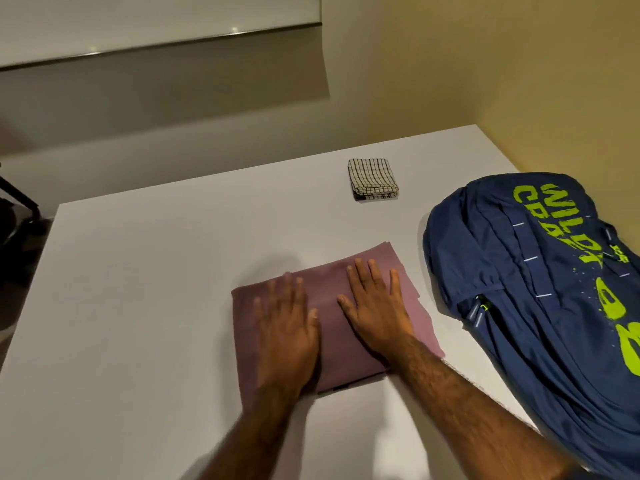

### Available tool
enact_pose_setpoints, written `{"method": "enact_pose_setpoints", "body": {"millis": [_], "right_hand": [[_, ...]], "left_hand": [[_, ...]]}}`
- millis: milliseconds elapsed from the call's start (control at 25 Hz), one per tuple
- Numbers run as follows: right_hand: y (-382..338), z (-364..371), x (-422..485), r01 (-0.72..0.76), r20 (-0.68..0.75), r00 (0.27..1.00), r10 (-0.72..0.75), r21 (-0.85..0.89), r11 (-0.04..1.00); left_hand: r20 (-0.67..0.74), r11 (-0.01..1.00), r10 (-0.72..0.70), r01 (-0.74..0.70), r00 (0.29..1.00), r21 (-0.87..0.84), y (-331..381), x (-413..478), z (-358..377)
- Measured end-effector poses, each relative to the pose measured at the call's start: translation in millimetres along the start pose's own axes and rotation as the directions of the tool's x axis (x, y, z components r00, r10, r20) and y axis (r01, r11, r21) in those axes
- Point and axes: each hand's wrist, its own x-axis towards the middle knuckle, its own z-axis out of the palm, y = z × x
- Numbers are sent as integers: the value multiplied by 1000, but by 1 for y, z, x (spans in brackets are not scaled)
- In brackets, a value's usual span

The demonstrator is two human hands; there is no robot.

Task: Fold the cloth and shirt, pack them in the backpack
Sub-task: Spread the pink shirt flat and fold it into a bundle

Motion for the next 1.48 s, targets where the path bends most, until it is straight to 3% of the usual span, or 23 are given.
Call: {"method": "enact_pose_setpoints", "body": {"millis": [120,360,1080,1480], "right_hand": [[6,5,2,-16,20,1000,16,-4,1000],[27,-2,-6,-103,-7,995,104,36,994],[3,14,-39,-55,-31,998,55,3,998],[-7,13,-40,-65,-34,997,67,41,997]], "left_hand": [[78,1000,14,-12,997,-23,11,2,14],[47,995,-61,57,997,79,-33,-7,16],[29,974,-221,219,975,65,-87,-54,8],[55,983,-159,153,986,100,-104,-57,0]]}}
